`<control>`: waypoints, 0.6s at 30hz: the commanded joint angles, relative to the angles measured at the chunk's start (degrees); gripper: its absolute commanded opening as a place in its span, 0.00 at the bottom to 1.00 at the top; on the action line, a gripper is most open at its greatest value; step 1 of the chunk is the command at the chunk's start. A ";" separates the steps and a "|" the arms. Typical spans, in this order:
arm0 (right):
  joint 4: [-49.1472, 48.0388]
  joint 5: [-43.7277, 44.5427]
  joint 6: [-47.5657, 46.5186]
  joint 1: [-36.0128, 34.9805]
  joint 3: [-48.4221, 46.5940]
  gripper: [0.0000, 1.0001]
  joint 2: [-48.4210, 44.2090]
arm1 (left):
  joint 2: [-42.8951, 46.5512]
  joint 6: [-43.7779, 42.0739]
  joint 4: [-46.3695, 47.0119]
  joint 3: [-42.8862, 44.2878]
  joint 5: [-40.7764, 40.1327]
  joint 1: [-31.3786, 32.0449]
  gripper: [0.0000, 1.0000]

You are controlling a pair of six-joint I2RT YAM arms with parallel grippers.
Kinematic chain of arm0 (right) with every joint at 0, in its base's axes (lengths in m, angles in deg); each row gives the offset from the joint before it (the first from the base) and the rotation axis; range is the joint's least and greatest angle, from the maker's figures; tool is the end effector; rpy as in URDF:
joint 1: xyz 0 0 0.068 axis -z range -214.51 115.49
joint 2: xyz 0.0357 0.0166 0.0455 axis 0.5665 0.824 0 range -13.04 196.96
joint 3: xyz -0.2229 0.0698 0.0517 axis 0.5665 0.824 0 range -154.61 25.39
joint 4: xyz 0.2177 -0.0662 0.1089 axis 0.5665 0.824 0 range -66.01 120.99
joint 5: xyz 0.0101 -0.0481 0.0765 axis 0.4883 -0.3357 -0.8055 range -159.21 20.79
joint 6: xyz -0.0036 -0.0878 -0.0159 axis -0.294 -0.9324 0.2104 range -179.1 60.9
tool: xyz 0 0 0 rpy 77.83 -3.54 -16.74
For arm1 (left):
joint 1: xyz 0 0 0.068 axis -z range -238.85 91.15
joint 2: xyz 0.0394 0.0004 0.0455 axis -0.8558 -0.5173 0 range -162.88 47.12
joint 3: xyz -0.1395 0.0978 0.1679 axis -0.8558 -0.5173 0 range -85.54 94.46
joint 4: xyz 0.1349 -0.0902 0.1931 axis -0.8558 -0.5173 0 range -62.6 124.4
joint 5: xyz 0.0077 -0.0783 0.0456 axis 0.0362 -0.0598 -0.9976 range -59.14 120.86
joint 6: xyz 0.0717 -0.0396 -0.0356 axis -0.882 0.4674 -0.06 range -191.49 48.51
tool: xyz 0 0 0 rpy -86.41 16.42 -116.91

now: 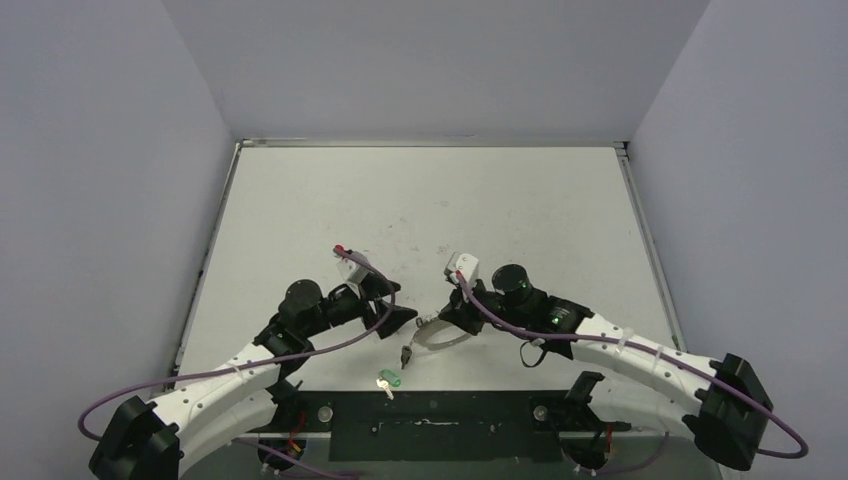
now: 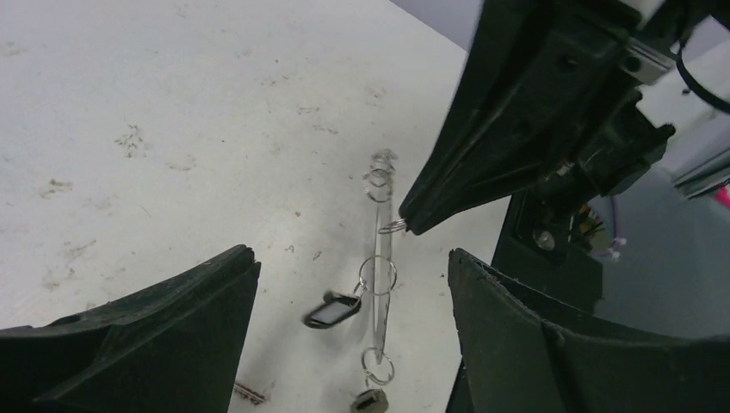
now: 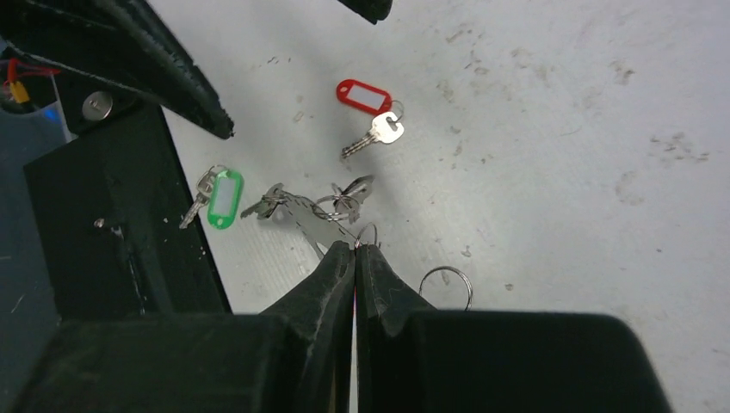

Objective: Put the keys on the keyring
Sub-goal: Pick up the keyring from the center of the board.

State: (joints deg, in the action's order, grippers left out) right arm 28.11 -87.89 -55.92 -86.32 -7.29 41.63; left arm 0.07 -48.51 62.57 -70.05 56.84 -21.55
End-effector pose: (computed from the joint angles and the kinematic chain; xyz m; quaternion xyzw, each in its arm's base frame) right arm 0.1420 0.2218 0.2023 -0.4230 0.7277 0.3633 0.3995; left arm 0.1707 -0.1738 0.2006 0.2413 0.6844 -0.4770 0.4957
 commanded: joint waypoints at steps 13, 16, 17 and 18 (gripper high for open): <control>-10.22 -23.04 -2.73 1.71 -7.96 0.00 11.78 | 12.96 -33.39 5.30 -8.64 2.46 7.13 0.58; -9.63 -26.24 -4.96 1.71 -8.02 0.00 11.19 | 13.64 -37.78 6.04 -10.22 4.54 7.31 0.58; -8.68 -26.74 -5.61 1.59 -8.38 0.00 11.23 | 13.66 -39.33 5.45 -10.33 5.53 7.27 0.57; -7.21 -27.13 -7.27 1.29 -8.89 0.00 11.43 | 13.73 -40.80 4.24 -10.26 6.33 7.32 0.53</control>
State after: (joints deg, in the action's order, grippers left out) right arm 23.70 -109.30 -58.46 -84.16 -14.83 55.10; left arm 13.08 -80.97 64.36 -80.15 59.20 -14.62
